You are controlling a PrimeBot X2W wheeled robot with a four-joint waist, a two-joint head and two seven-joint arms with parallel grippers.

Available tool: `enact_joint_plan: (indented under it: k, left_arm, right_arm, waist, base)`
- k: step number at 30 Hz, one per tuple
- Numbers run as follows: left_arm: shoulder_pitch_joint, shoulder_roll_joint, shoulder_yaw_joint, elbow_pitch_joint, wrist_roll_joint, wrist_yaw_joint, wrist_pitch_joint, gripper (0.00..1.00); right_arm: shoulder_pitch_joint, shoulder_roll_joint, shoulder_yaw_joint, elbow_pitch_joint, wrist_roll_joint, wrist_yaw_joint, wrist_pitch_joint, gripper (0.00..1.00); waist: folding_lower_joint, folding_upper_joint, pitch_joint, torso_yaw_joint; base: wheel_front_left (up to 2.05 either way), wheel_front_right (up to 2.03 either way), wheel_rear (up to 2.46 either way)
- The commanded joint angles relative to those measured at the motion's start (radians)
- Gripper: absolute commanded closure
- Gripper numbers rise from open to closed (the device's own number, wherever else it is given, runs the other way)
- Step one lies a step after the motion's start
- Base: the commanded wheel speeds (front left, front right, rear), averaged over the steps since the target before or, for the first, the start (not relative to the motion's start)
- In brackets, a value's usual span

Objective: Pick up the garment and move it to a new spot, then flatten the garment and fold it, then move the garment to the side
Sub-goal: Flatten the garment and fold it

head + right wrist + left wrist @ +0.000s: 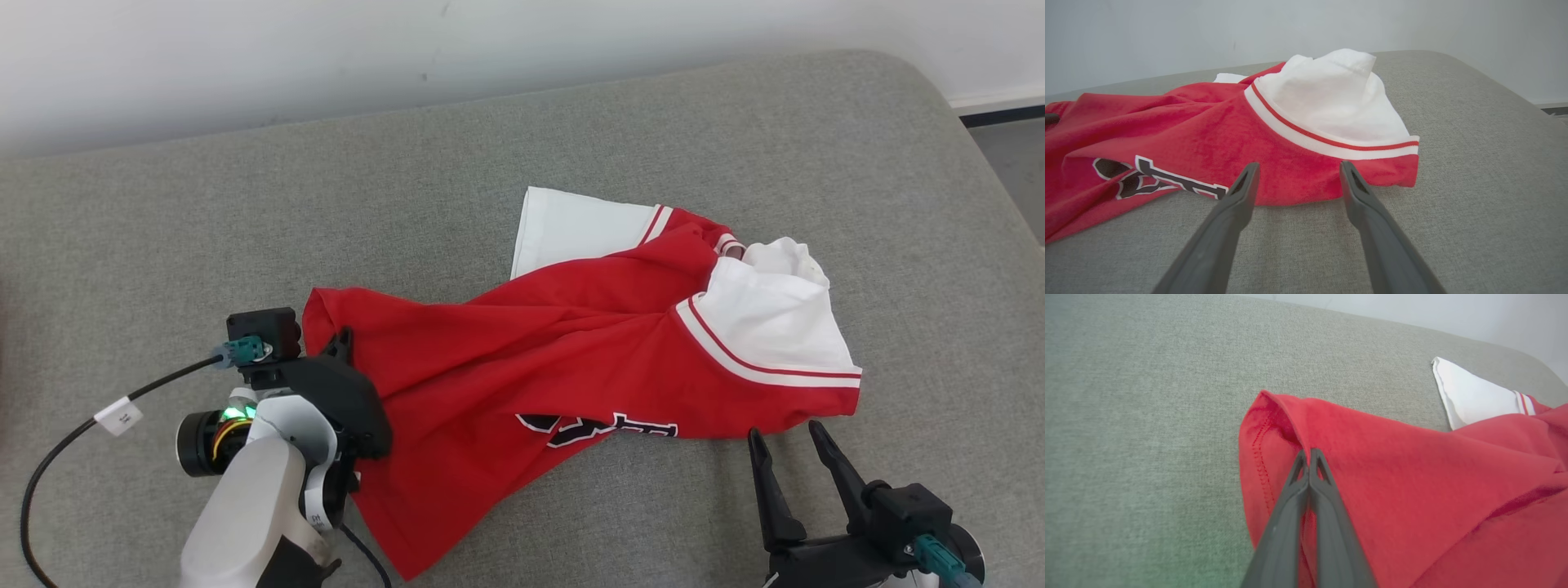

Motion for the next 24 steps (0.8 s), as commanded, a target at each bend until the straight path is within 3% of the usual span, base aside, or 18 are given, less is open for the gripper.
enact_joint_plan:
  k: [1,11,24]
  left_arm:
    - [-0.014,0.005,0.001,-0.006,-0.005,0.003,-0.007,1.00]
    - [-0.078,0.035,0.009,-0.026,0.003,0.005,-0.073,1.00]
    - [-0.204,0.119,-0.044,0.091,0.091,-0.010,-0.192,1.00]
  right_arm:
    - [-0.009,0.004,0.002,0.001,0.009,0.001,-0.003,0.00]
    - [-0.024,0.004,0.019,-0.002,0.014,0.001,-0.005,0.00]
    - [-0.061,-0.018,0.066,-0.002,0.031,0.001,0.002,0.00]
  waist:
    - [0.0001,-0.0001,0.001,0.001]
    - [0.0001,-0.0001,0.030,-0.011]
    - [0.0001,-0.0001,0.082,-0.085]
  base:
    - [0.00,0.00,0.00]
    - [0.00,0.00,0.00]
    - [0.00,0.00,0.00]
